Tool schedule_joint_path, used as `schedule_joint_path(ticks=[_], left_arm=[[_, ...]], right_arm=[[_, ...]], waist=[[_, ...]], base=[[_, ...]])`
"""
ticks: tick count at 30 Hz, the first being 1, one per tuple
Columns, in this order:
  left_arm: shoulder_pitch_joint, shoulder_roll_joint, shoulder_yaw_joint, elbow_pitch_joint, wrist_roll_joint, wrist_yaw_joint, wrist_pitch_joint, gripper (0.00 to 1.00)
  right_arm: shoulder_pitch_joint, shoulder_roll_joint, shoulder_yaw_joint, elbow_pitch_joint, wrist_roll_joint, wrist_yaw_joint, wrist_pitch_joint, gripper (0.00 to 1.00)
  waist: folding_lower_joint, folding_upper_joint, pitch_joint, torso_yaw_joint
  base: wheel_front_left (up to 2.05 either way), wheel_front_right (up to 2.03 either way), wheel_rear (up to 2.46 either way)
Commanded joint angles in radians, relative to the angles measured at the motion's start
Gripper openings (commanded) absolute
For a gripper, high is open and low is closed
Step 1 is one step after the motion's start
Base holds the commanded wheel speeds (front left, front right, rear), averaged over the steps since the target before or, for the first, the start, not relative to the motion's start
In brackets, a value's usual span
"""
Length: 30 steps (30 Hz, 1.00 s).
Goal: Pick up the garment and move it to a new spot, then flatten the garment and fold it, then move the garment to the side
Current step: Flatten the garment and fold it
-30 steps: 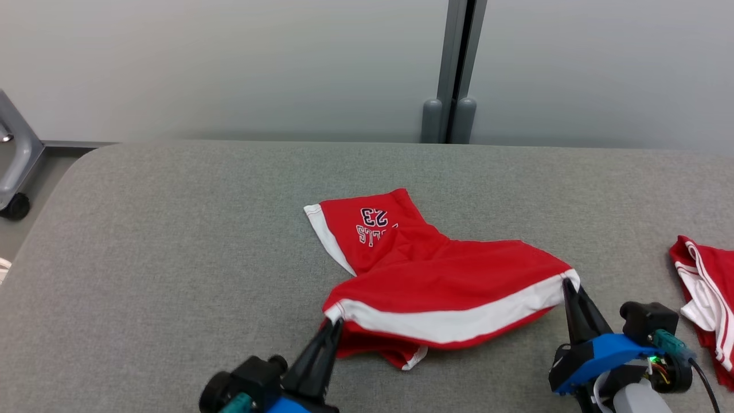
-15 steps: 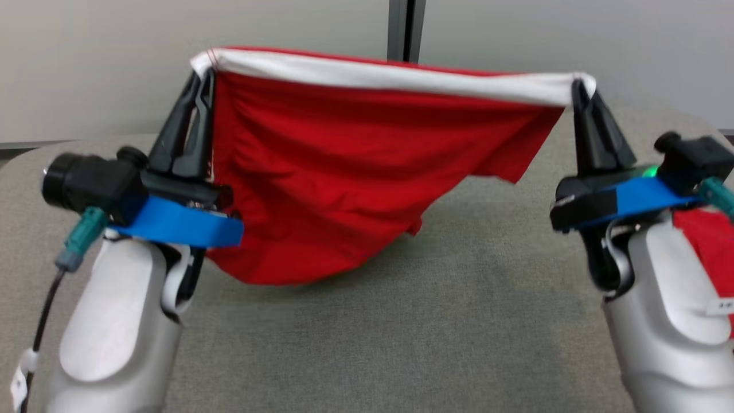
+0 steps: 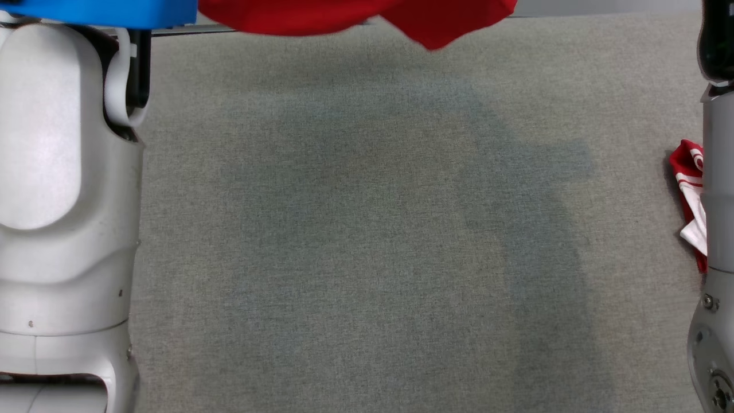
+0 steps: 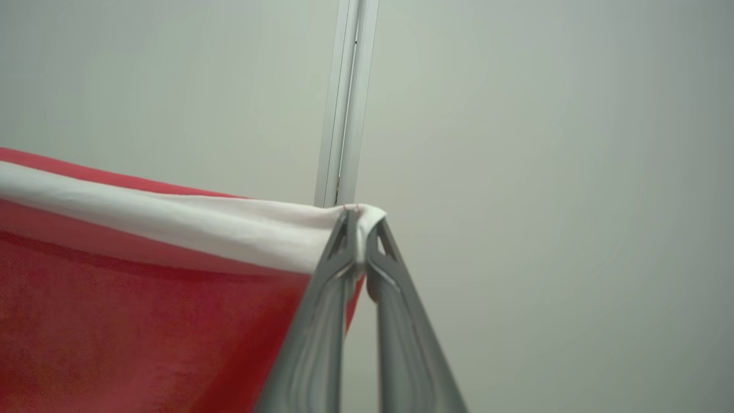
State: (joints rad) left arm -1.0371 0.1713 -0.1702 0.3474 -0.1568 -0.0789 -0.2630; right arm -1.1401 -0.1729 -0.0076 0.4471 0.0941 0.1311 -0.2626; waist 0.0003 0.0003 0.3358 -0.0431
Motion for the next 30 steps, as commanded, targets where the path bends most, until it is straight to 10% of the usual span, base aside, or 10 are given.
schedule_joint_path(ticks=[1,30], left_arm=[[0.001,-0.006,0.018,0.003,0.002,0.006,-0.002,0.00],[1.057,-0.120,-0.051,0.134,-0.238,-0.035,-0.002,0.00]], right_arm=[[-0.002,0.001,-0.015,-0.010,-0.004,-0.001,-0.003,0.00],[1.075,0.080,0.101,0.029,0.088,0.000,-0.003,0.00]], waist=[[-0.0003,-0.0003,0.012,0.008],[-0.0003,-0.0003,-0.294,-0.028]], base=[[0.00,0.00,0.00],[0.00,0.00,0.00]])
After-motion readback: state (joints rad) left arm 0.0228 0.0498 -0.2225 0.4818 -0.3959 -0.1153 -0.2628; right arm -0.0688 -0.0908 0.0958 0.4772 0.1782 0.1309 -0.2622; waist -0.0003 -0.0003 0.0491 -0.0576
